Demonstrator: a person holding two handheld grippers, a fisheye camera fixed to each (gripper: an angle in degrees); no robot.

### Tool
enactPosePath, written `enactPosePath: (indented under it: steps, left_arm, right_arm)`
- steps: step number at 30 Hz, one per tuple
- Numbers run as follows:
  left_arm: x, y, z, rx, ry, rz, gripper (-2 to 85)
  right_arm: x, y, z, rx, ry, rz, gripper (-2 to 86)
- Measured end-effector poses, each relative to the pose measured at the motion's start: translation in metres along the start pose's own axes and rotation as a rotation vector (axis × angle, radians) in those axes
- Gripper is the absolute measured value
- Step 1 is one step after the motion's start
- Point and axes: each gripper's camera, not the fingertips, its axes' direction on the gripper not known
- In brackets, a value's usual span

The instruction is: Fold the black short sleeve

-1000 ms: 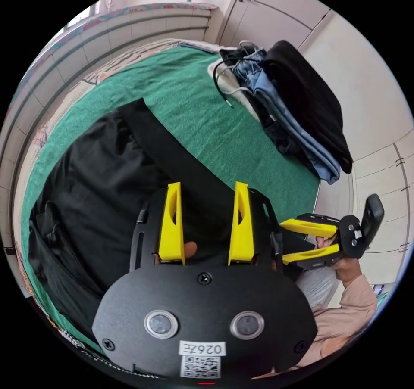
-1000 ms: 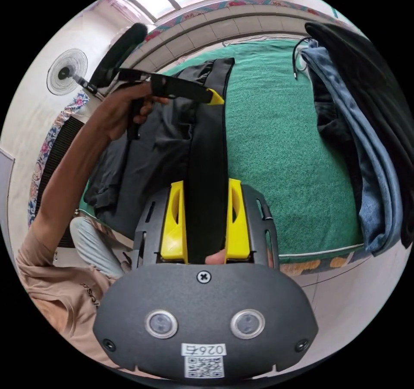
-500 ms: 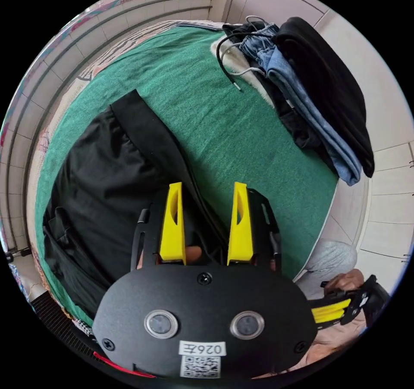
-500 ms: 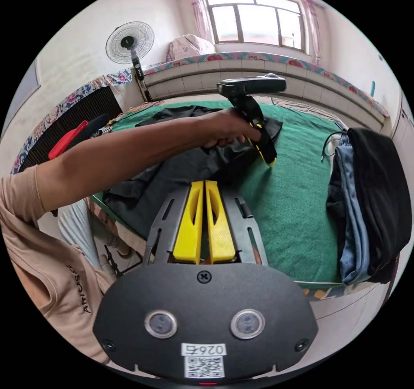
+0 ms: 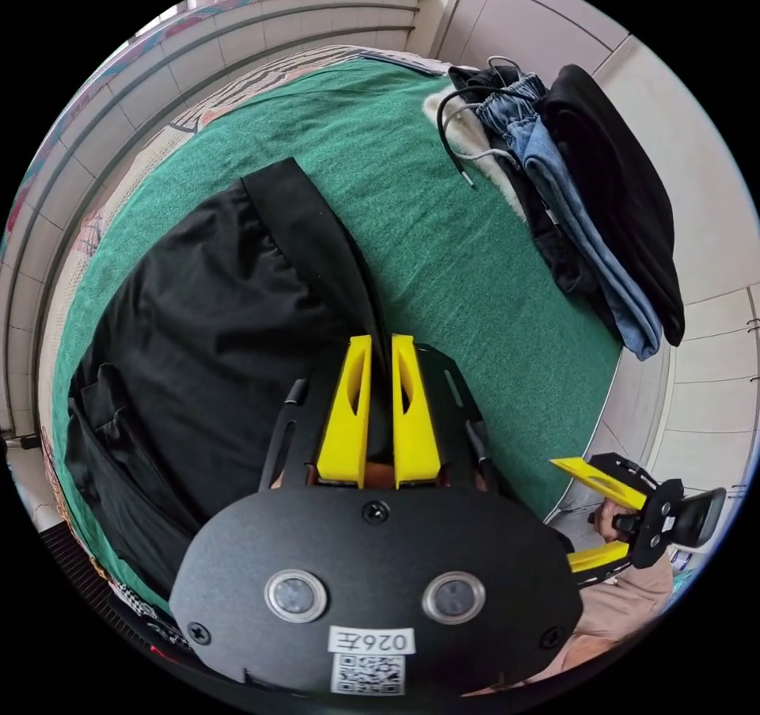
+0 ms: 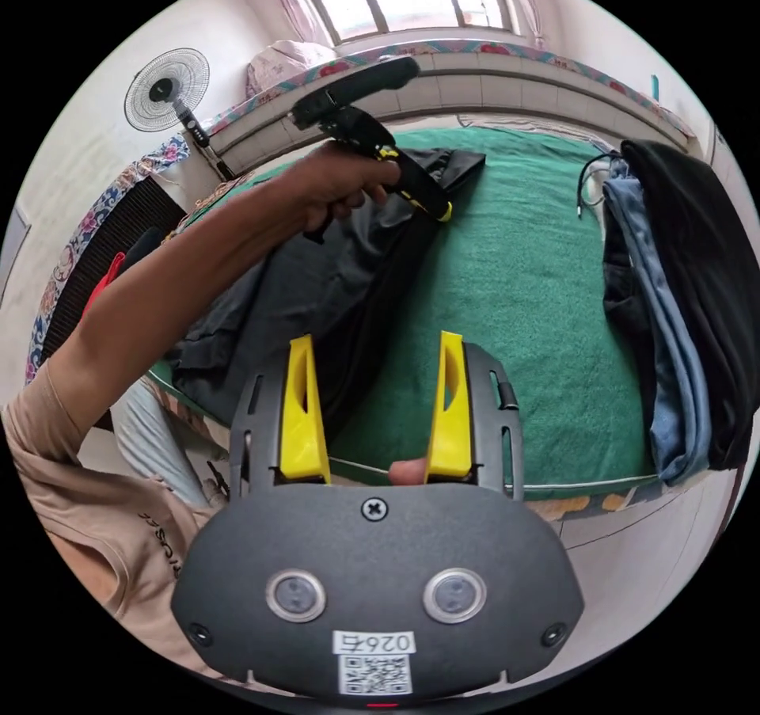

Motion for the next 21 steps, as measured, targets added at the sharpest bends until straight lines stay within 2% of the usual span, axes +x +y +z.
enactPosePath:
  steps: [3, 5, 8, 13, 18, 21]
  left_arm:
    - [-0.007, 0.007, 0.015, -0.014, 0.009, 0.019, 2.4]
    - [-0.016, 0.013, 0.022, -0.02, 0.034, 0.024, 1.4]
    - [-0.043, 0.027, 0.029, 0.005, 0.119, 0.016, 0.6]
    - [-0.118, 0.082, 0.034, 0.14, 0.384, -0.047, 0.0]
    - [-0.204, 0.173, 0.022, 0.29, 0.536, -0.095, -0.2]
    - [-0.259, 0.249, 0.018, 0.335, 0.525, -0.116, -0.3]
  right_arm:
    - [0.033, 0.011, 0.027, -0.134, -0.137, -0.021, 5.0]
    - [0.071, 0.028, 0.03, -0.124, -0.272, 0.016, -0.3]
    - [0.112, 0.052, 0.009, -0.048, -0.336, 0.05, -1.0]
    - [0.137, 0.083, -0.024, 0.093, -0.403, -0.009, -1.2]
    - [0.114, 0.097, -0.027, 0.154, -0.402, -0.156, -1.2]
    - [0.078, 0.1, -0.005, 0.123, -0.395, -0.284, -1.2]
